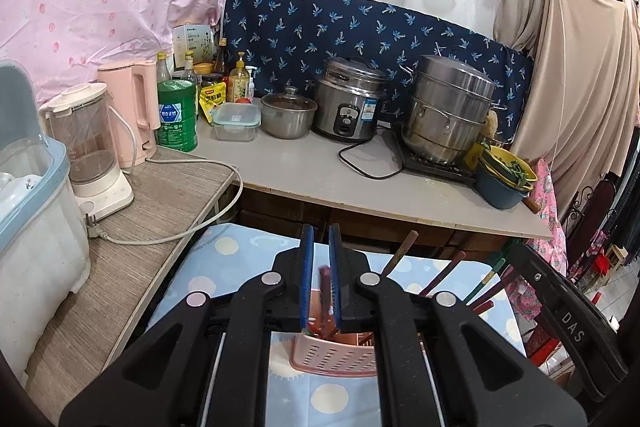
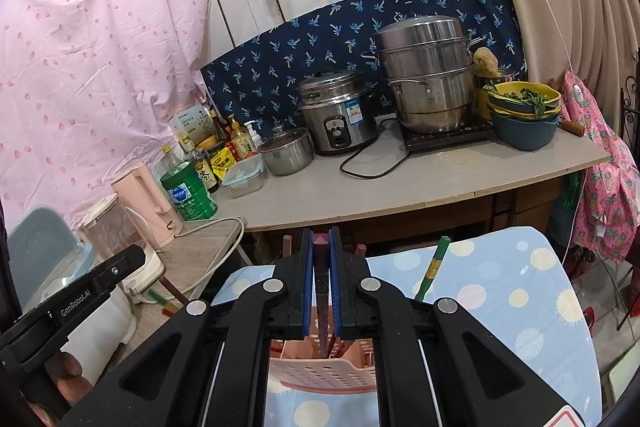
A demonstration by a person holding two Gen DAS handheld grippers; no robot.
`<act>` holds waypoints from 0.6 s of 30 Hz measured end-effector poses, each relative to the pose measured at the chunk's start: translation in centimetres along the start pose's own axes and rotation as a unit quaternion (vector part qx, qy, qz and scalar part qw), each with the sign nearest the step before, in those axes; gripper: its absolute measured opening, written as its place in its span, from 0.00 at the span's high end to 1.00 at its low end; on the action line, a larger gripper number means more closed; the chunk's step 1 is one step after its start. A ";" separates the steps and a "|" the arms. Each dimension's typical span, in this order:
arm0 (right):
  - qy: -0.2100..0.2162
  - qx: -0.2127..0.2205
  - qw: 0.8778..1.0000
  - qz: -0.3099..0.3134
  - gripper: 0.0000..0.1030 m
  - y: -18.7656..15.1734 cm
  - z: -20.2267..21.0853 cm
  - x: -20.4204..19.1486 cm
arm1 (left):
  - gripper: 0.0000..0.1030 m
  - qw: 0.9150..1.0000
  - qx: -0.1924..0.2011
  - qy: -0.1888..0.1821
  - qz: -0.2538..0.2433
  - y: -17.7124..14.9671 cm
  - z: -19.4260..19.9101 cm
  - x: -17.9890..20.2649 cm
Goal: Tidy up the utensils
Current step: 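Carry both chopsticks up into the pink basket and open both tools, then move both open tools back down to the last two chopsticks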
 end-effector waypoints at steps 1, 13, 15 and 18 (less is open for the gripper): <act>0.000 0.003 1.000 -0.002 0.90 0.0 0.2 0.1 | 0.93 1.000 0.000 0.001 -0.001 0.0 0.1 0.2; 0.008 0.022 1.000 0.000 0.81 0.1 3.4 0.1 | 0.78 1.000 0.000 0.005 -0.006 -0.7 1.5 0.6; 0.011 0.021 1.000 0.000 0.81 -0.1 3.9 0.1 | 0.77 1.000 0.000 0.004 -0.007 -0.9 1.9 0.6; 0.015 0.019 1.000 0.000 0.81 -0.6 4.8 0.1 | 0.75 1.000 0.000 0.005 -0.010 -1.4 2.6 0.8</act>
Point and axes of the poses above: each gripper's, at about its wrist camera, not at the fingertips, and z roughly against the way its jaws point, x to its right, y to its top, the point moved 5 cm from there along -z, roughly the way its jaws point, and after that the axes turned 10 degrees about -y, right-handed, at the moved point
